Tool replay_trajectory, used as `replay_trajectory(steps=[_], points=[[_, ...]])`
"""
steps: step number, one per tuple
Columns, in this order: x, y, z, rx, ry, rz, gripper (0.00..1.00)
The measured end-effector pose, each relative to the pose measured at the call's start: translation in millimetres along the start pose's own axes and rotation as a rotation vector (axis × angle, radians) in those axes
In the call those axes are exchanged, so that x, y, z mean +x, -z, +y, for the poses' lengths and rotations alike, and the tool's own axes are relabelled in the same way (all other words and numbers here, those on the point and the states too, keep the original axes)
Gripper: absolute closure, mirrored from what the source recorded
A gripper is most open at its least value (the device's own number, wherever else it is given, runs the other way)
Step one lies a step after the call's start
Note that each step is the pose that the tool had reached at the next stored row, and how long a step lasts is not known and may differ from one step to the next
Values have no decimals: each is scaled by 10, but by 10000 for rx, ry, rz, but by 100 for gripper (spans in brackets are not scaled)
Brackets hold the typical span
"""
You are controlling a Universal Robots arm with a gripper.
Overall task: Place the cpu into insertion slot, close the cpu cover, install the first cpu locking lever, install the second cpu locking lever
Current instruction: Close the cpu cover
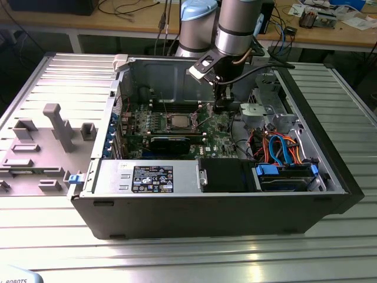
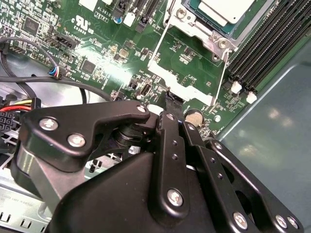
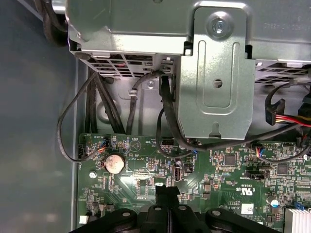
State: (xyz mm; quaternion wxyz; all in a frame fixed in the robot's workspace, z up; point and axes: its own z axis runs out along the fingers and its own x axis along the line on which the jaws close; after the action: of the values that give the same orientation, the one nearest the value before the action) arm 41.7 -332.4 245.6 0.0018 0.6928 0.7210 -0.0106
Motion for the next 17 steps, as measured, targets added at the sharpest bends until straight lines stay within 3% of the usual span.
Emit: replay_trajectory(steps=[17], points=[[2,-3,-53,0,0,0,89]])
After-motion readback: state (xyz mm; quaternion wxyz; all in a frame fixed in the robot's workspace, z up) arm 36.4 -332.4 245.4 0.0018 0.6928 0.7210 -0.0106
